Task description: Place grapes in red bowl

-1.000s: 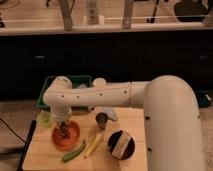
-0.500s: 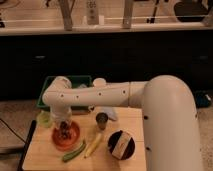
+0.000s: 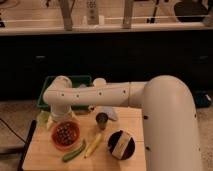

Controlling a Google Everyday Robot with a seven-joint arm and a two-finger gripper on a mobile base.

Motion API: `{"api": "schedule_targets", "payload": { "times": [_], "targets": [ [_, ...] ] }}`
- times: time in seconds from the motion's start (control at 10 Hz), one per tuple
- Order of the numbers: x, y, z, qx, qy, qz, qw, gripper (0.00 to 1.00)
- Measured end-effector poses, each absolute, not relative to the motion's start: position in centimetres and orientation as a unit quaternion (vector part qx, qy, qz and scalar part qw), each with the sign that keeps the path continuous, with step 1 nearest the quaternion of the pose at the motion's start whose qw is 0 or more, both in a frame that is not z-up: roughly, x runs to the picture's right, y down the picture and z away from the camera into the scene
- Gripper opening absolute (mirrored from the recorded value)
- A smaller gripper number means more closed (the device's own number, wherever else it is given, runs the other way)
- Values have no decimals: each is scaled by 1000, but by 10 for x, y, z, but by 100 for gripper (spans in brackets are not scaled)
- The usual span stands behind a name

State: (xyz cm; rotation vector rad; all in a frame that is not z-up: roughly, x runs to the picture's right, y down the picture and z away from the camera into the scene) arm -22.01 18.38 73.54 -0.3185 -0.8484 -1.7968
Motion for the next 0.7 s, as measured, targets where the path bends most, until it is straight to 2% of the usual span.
{"api": "schedule_targets", "payload": {
  "times": [0.7],
  "targets": [
    [-219,179,735,-121,-361,-754,534,80]
  ]
}}
